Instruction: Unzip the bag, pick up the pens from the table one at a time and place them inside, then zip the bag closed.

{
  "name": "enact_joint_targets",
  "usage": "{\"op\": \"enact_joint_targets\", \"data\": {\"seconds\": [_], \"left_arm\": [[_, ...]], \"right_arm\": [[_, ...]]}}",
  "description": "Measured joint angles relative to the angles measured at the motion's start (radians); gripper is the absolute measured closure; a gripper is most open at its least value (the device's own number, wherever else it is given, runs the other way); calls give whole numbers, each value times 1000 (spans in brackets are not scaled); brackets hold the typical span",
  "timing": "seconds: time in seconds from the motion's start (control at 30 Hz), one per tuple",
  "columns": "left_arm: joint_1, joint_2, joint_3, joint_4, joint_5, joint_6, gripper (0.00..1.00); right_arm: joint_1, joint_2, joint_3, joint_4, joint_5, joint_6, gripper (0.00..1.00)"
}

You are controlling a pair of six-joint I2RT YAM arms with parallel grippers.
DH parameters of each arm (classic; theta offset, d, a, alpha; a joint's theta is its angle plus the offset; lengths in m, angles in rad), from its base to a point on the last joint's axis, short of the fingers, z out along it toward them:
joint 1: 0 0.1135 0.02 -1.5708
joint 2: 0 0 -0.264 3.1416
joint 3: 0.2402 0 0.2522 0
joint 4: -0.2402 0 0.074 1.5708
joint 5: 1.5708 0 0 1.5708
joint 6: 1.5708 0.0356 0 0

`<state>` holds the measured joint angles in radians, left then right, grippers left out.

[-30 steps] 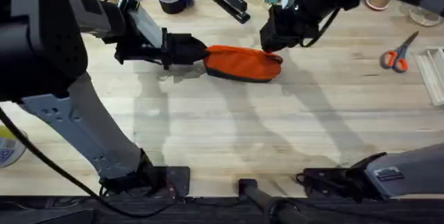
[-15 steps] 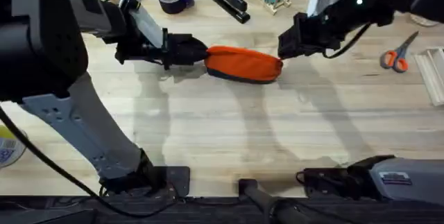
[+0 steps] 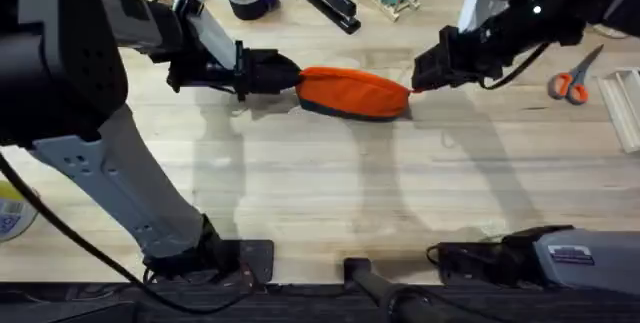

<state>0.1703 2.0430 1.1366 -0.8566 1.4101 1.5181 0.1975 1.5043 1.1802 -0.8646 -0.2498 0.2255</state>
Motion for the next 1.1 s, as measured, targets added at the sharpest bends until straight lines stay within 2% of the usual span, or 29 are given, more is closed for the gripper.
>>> {"op": "enact_joint_targets", "data": {"seconds": [0.2, 0.37, 0.53, 1.1], "left_arm": [[0, 0, 0, -3, 0, 0, 959], [1, 0, 0, -2, -3, 0, 959], [1, 0, 0, -2, -4, 0, 959], [1, 0, 0, -2, -4, 0, 959]], "right_arm": [[-48, -4, -52, 24, -30, -16, 968], [-123, -42, -116, 23, 12, -34, 968], [-165, -50, -172, 72, -2, -50, 968], [-171, -50, -176, 76, -21, -81, 969]]}}
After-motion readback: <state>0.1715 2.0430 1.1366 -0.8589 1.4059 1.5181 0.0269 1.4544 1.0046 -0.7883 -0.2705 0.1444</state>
